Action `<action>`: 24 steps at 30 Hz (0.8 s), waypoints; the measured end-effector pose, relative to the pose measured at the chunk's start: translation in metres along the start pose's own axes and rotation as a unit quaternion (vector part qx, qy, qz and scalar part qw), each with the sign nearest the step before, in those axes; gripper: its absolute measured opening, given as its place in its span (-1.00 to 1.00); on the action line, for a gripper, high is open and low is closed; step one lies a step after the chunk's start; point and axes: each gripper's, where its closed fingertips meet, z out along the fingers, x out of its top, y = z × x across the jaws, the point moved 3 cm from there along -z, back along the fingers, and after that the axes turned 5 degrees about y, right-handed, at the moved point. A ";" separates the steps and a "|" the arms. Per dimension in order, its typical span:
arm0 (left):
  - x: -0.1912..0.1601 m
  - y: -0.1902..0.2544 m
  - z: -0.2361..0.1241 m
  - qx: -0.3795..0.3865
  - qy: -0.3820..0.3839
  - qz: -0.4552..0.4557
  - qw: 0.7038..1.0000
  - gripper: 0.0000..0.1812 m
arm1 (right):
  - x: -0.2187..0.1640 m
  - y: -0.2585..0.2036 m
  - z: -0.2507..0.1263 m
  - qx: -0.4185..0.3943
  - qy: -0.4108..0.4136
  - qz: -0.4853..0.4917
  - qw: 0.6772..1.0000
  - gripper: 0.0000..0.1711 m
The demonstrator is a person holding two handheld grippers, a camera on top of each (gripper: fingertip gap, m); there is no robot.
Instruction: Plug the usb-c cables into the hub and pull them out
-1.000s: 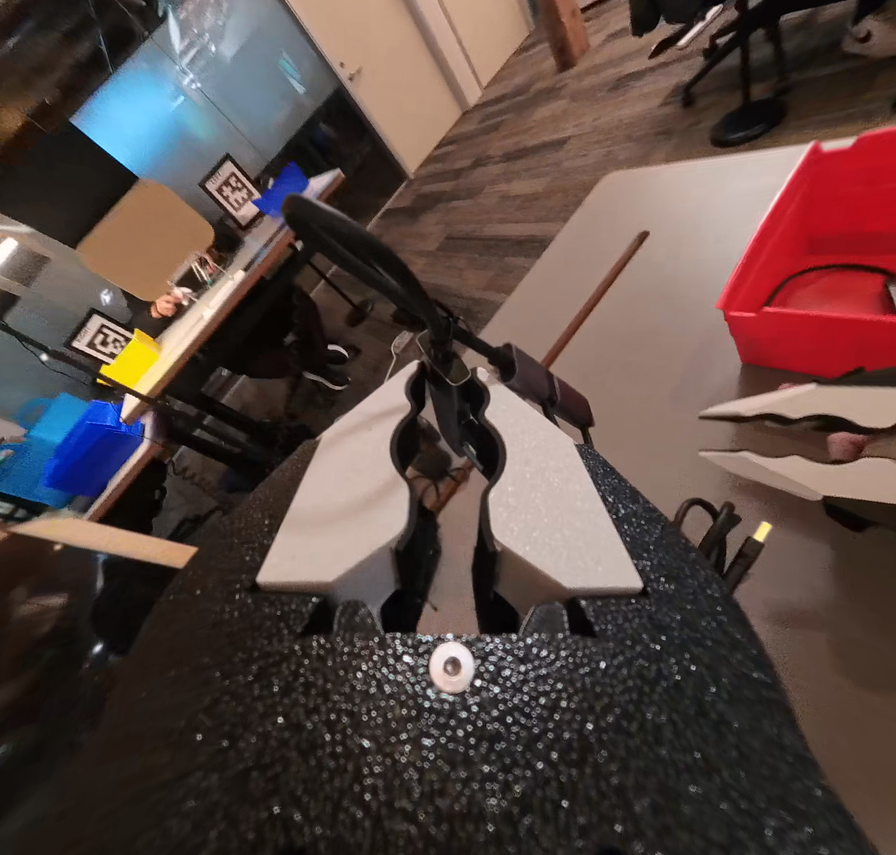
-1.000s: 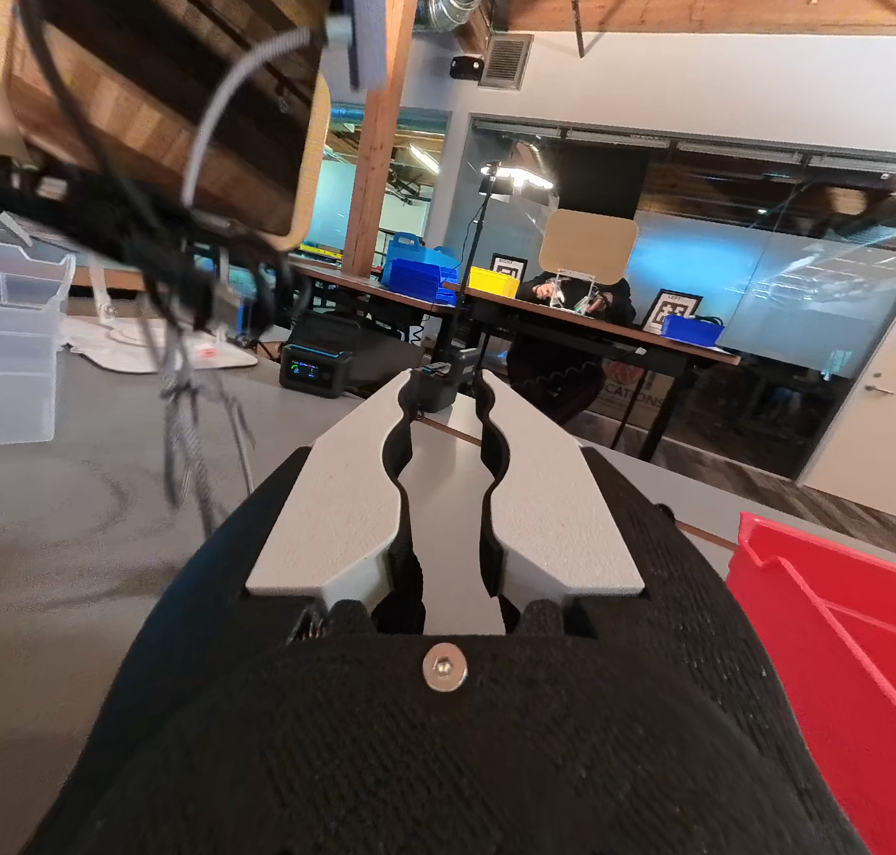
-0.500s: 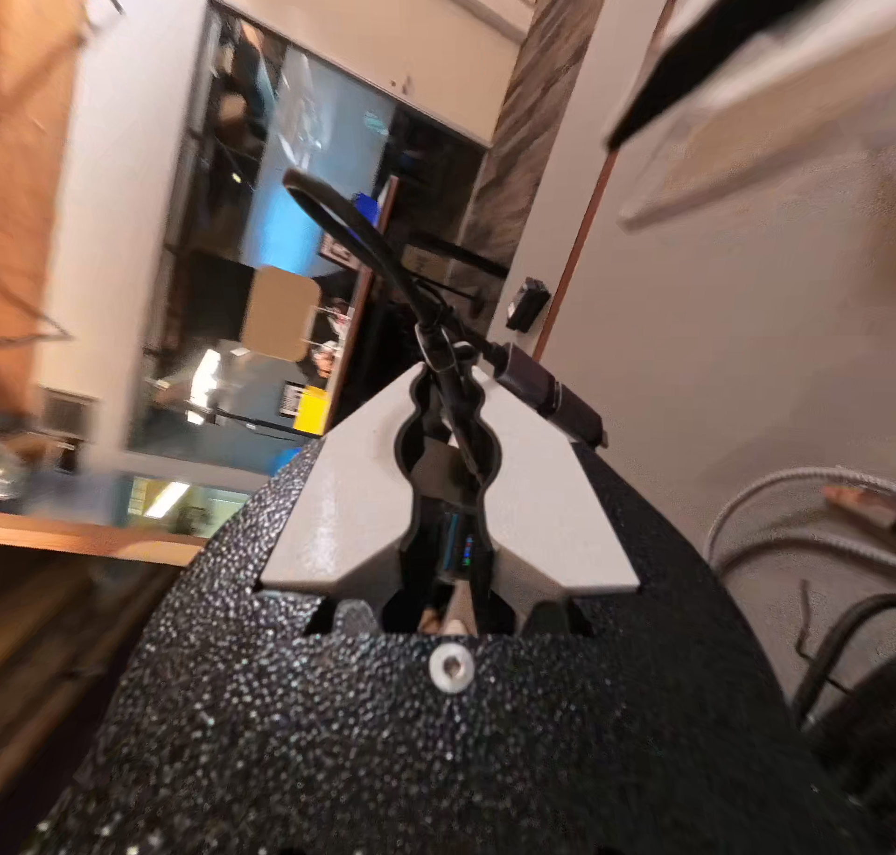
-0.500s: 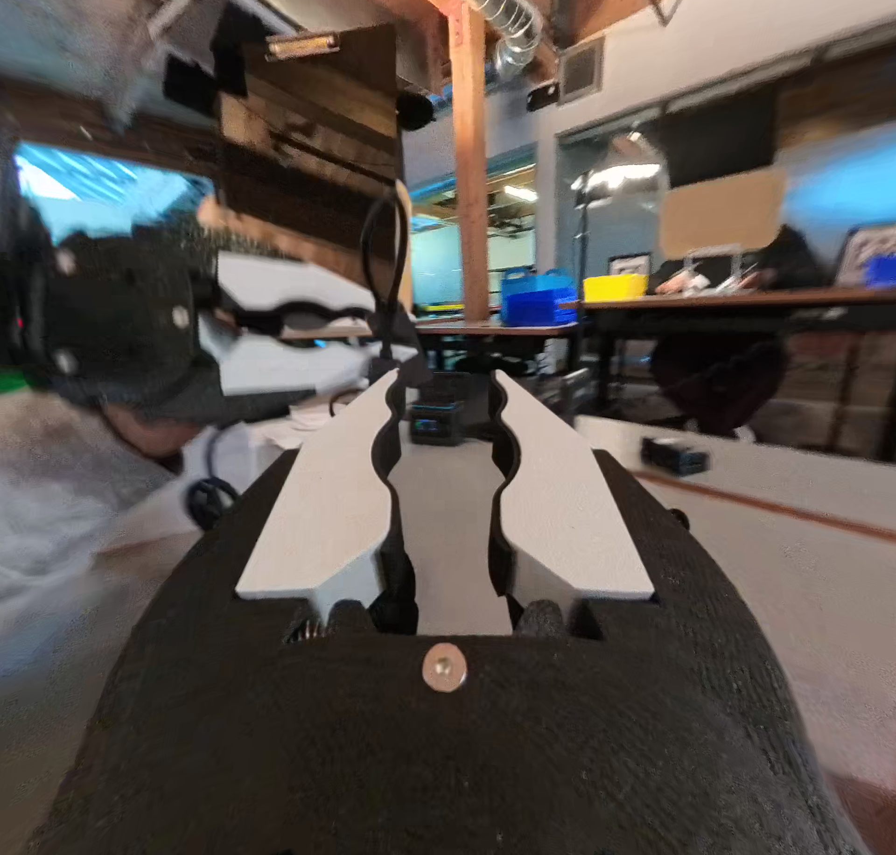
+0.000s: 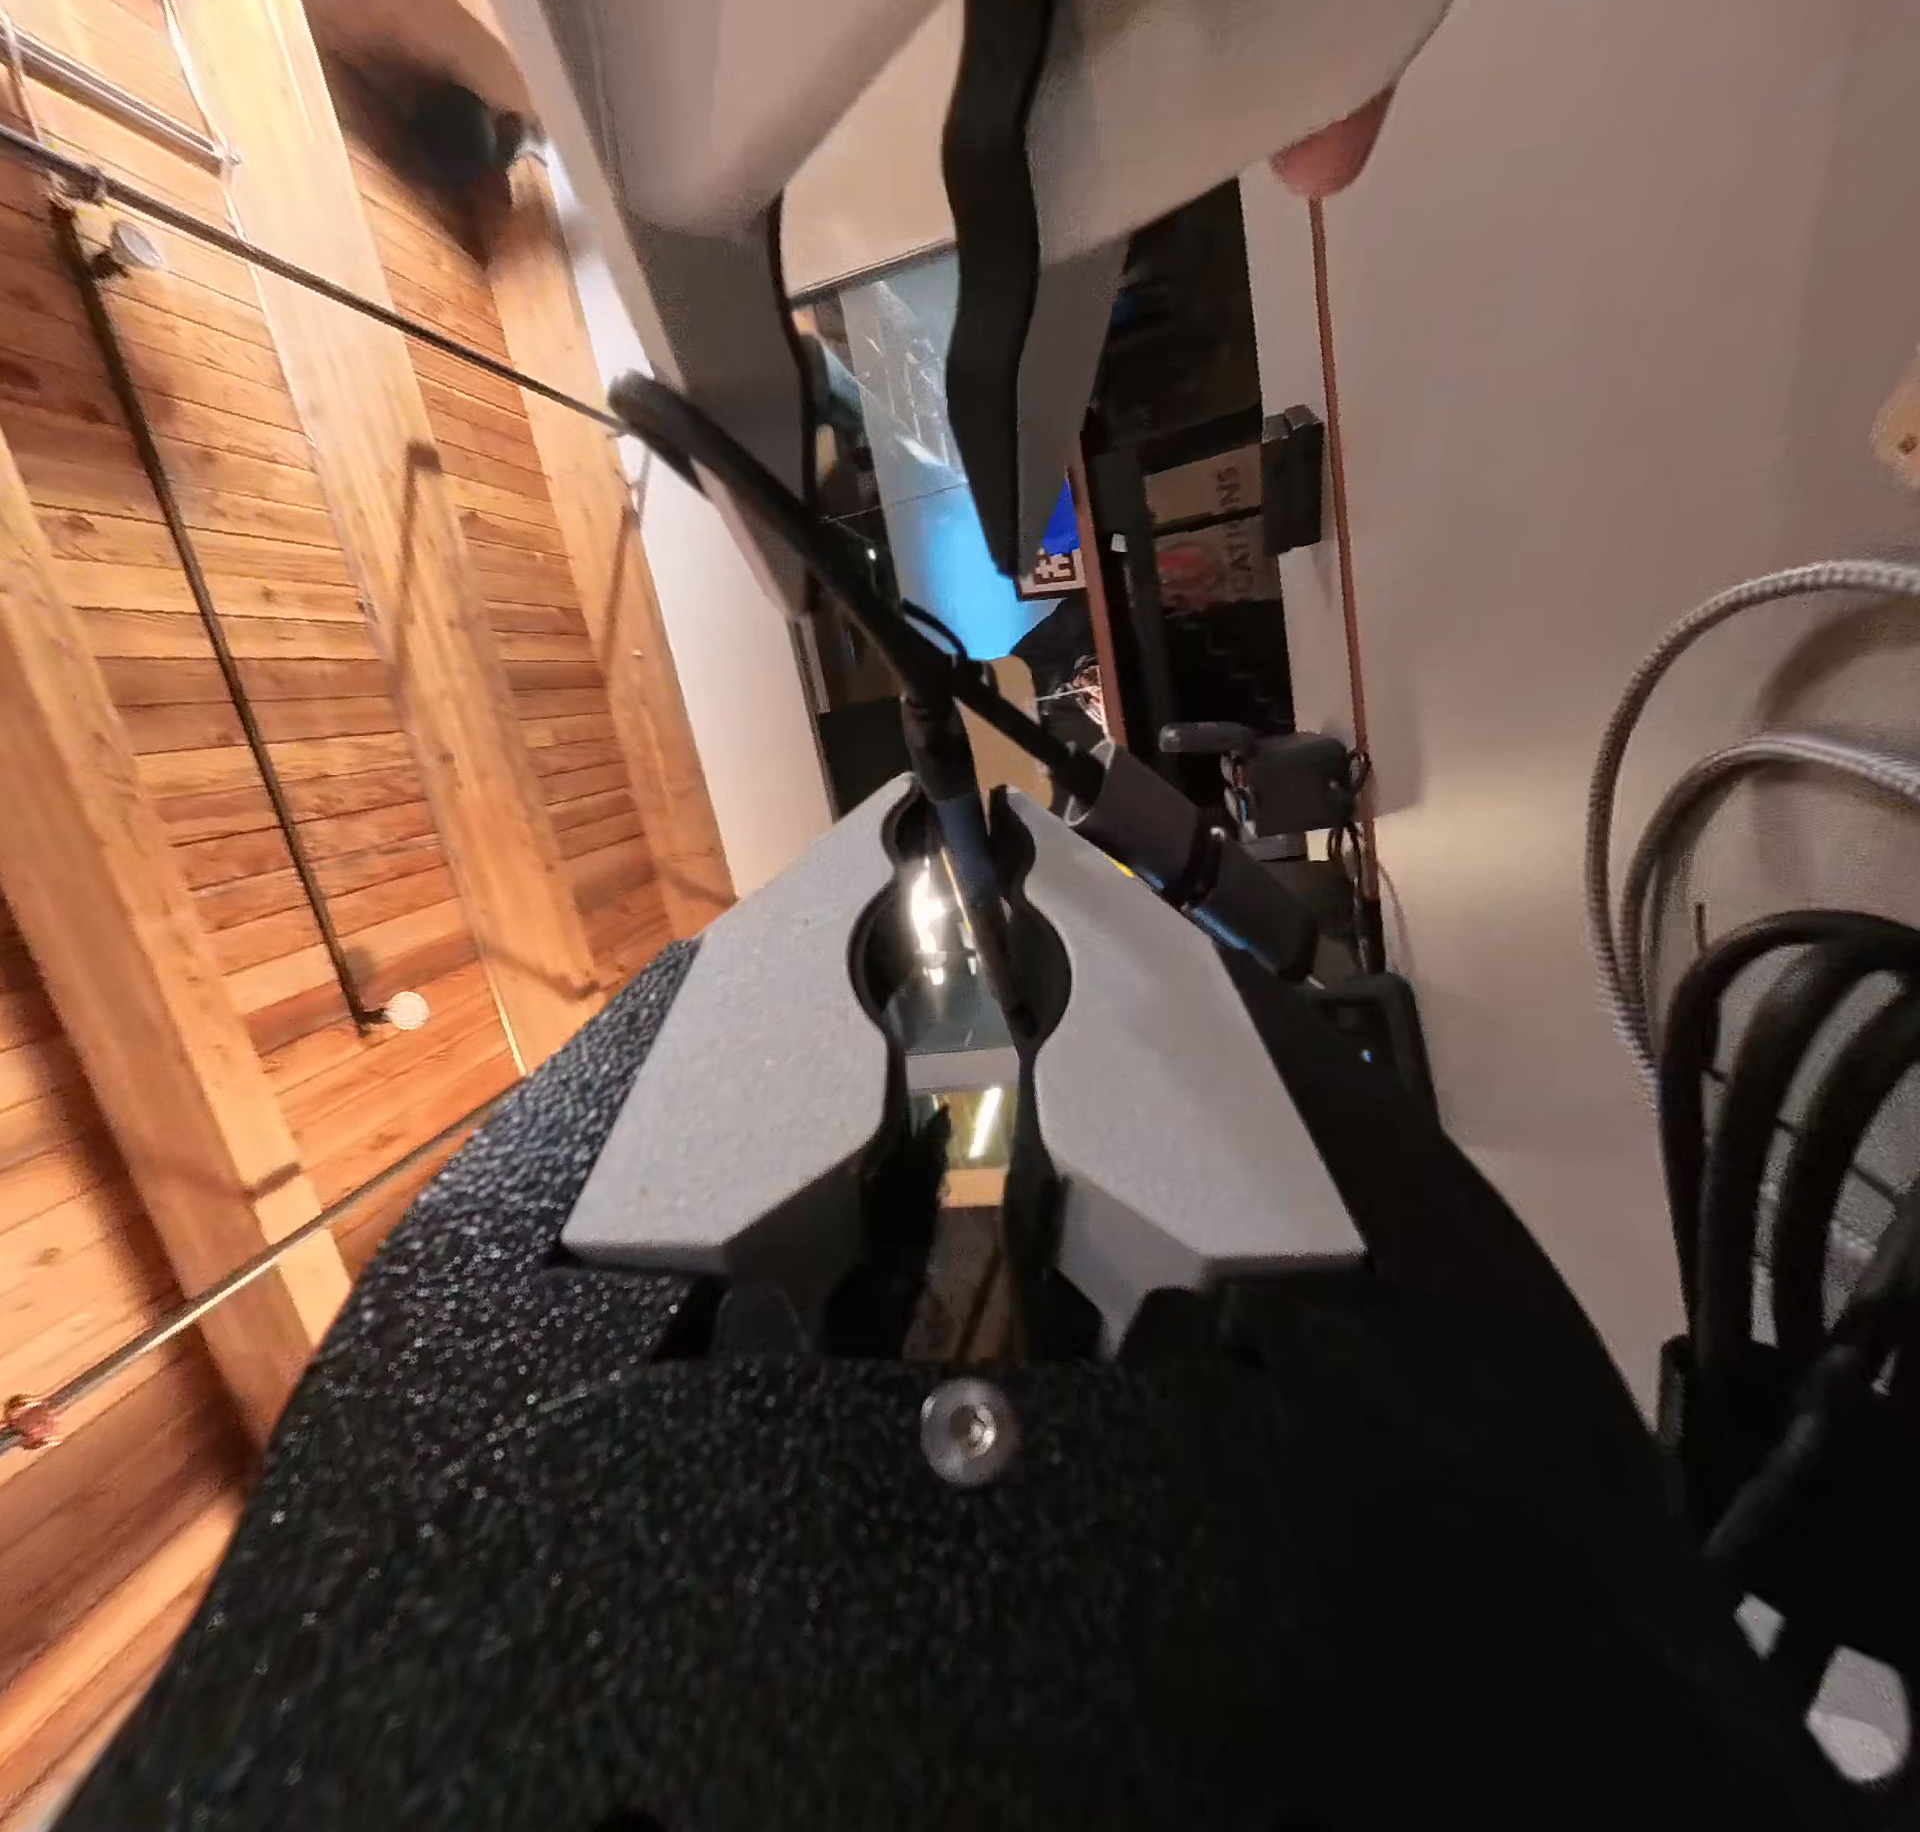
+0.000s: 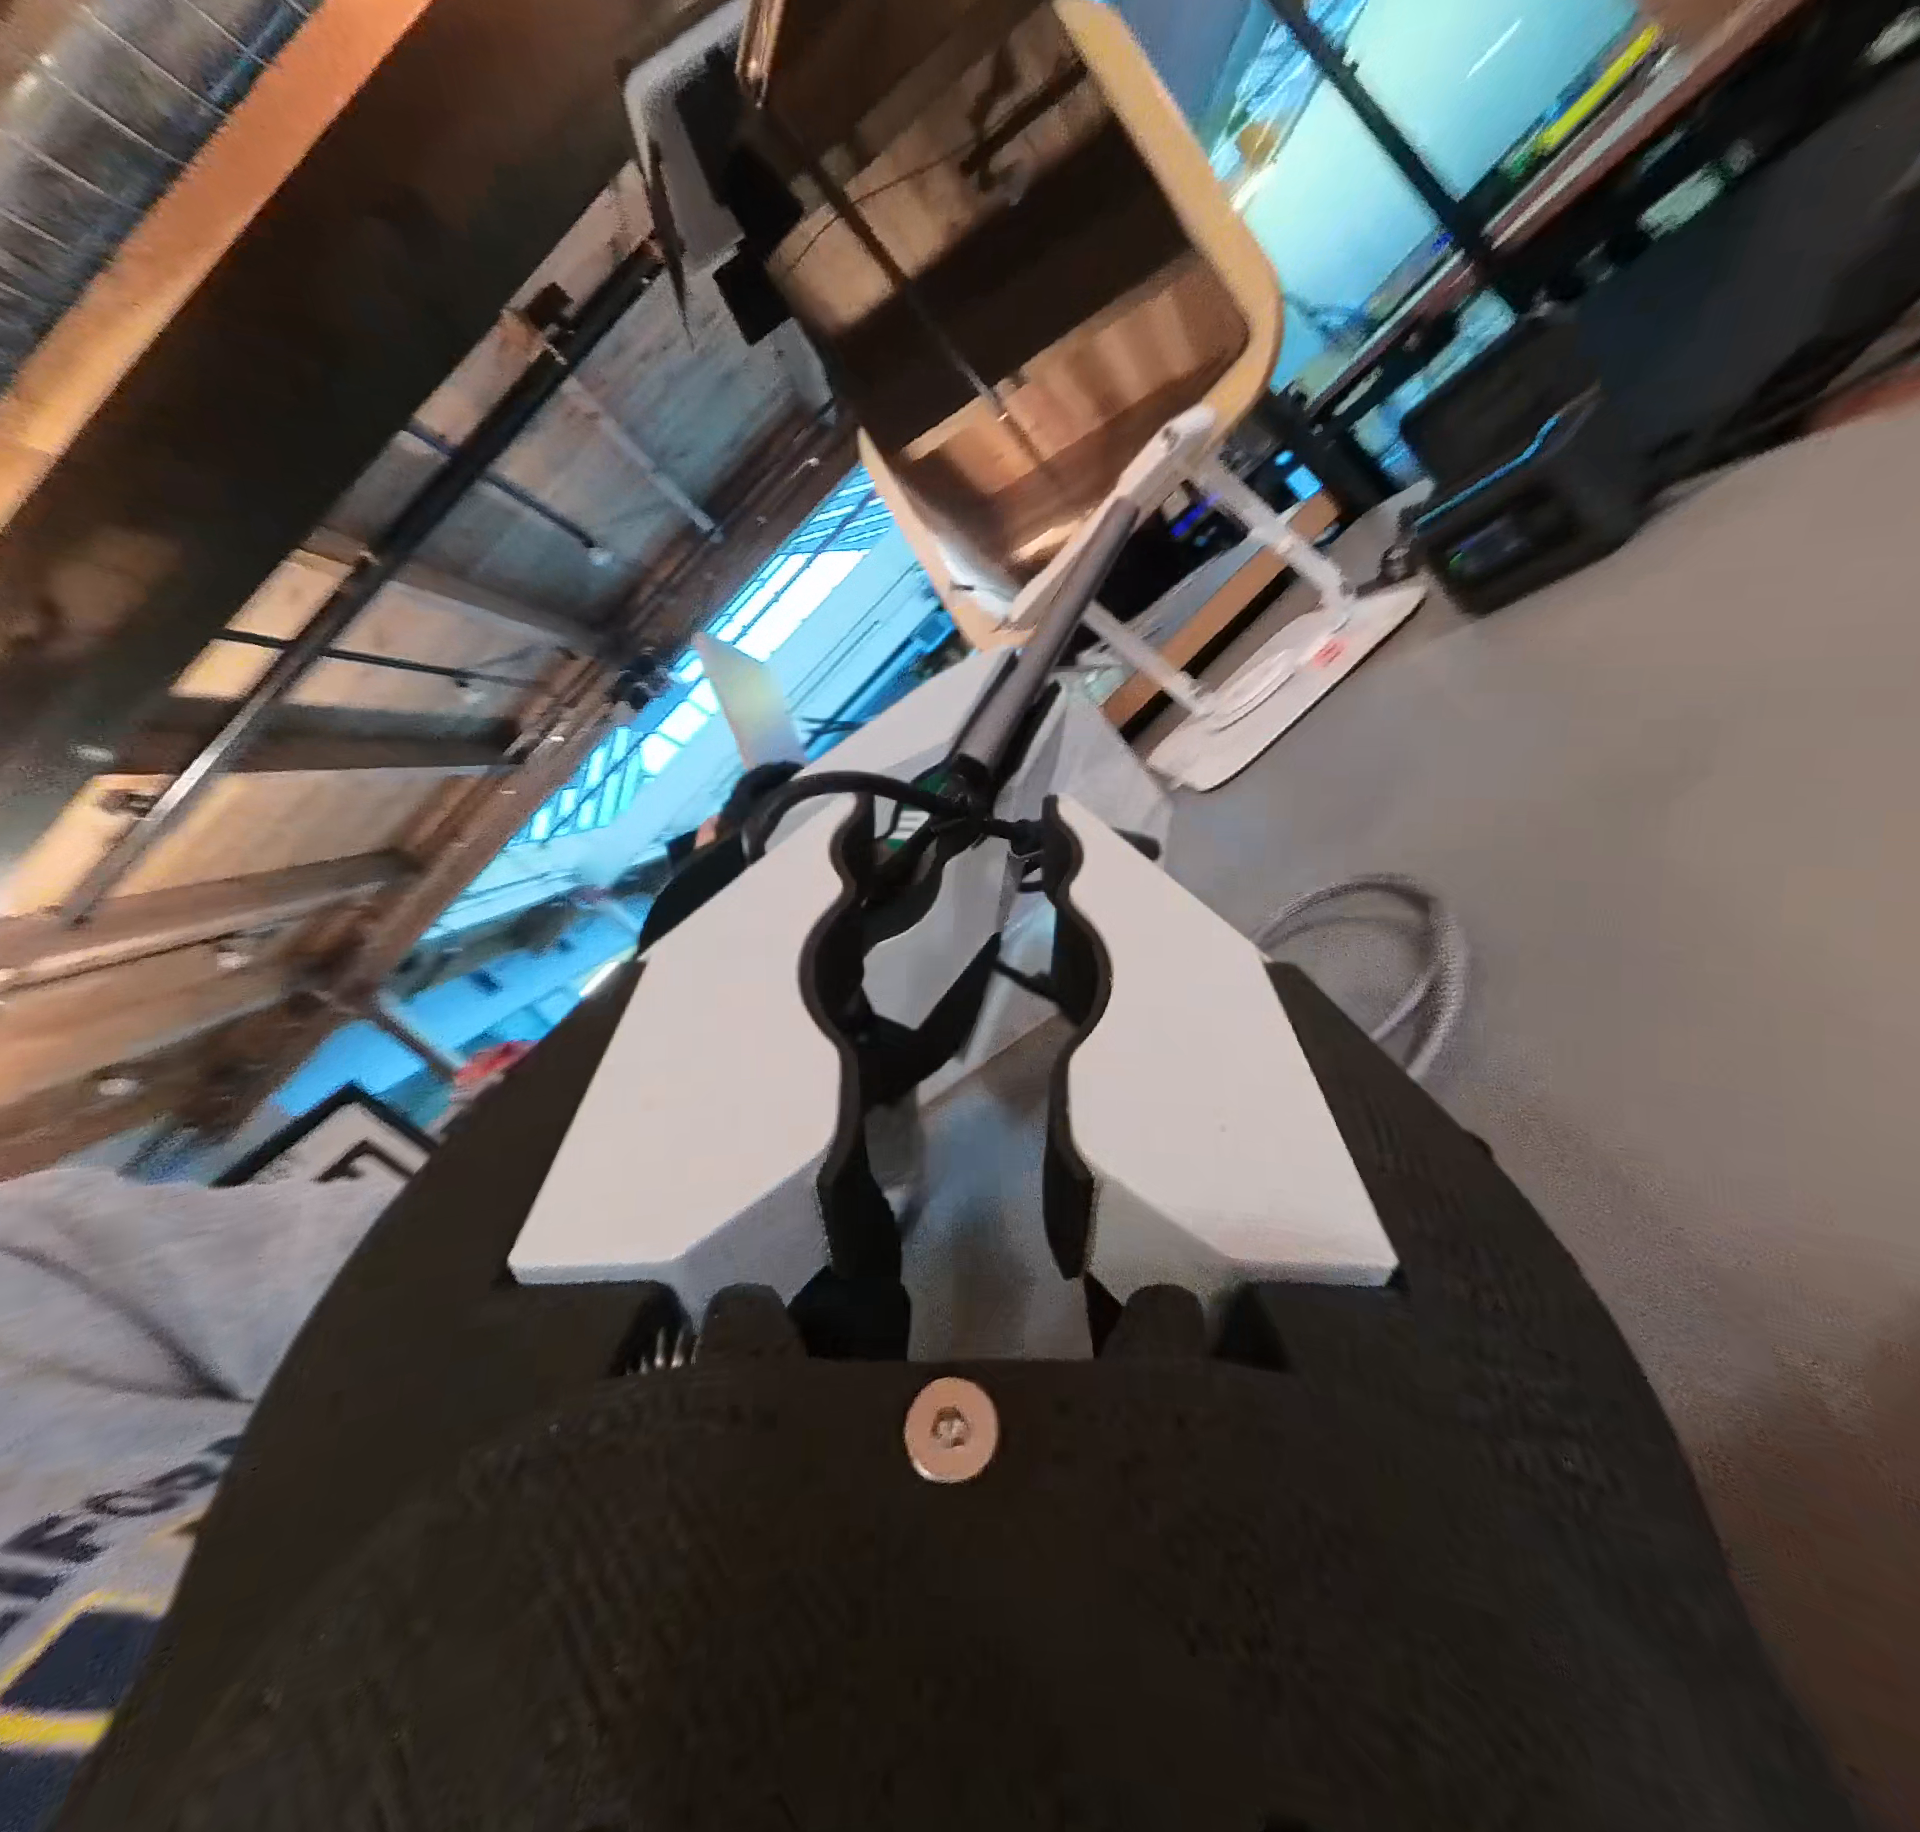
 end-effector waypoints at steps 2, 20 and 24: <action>0.000 0.000 -0.003 0.005 0.003 0.013 1.000 -0.90 | -0.005 -0.001 0.002 0.013 -0.015 0.038 0.999 -0.62; 0.003 0.008 -0.012 -0.004 0.014 0.065 0.998 -0.90 | -0.026 -0.001 0.006 0.006 -0.103 0.041 0.994 -0.87; 0.000 0.008 -0.013 -0.043 0.015 0.000 0.999 -0.81 | -0.018 -0.003 0.004 -0.041 -0.106 -0.095 0.989 -0.93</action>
